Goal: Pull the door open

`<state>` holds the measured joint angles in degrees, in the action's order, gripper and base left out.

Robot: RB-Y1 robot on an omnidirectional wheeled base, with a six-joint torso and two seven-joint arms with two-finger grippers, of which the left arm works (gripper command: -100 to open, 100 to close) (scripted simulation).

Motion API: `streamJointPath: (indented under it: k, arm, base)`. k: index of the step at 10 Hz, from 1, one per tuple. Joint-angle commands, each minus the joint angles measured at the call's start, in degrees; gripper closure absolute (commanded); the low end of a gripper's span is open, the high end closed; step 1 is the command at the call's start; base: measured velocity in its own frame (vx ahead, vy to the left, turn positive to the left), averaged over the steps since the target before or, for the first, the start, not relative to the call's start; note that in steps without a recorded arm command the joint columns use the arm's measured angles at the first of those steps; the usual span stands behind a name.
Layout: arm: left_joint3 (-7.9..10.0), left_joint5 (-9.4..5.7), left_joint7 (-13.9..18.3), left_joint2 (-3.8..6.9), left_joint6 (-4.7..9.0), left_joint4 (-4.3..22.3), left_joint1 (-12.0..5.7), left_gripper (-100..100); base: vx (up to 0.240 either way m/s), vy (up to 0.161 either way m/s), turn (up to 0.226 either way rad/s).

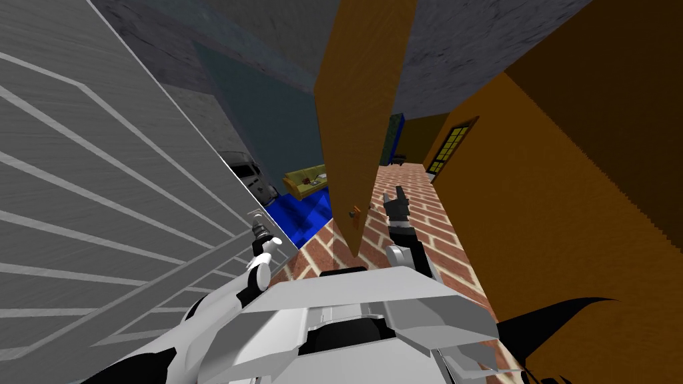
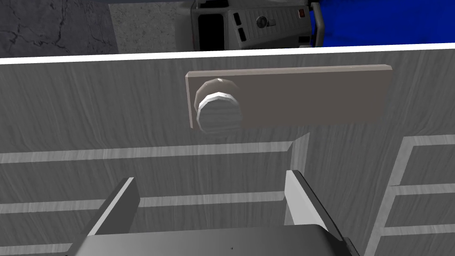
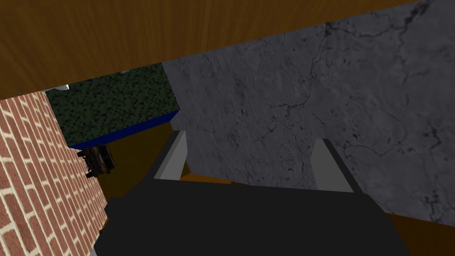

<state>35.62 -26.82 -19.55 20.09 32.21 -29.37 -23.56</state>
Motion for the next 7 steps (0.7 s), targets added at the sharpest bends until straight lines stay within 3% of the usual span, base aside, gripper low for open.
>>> streamJointPath:
  k: [1, 3, 7]
  arm:
    - [0.0, 0.0, 0.0, 0.0, 0.0, 0.0, 0.0, -100]
    - [0.1, -0.06, 0.0, 0.03, 0.12, 0.0, 0.12, -100]
    - [0.33, -0.18, 0.1, 0.19, 0.63, 0.0, 0.37, -100]
  base:
    - [-0.054, -0.064, 0.012]
    - [0.08, 0.094, -0.021]
    - [0.155, 0.164, -0.032]
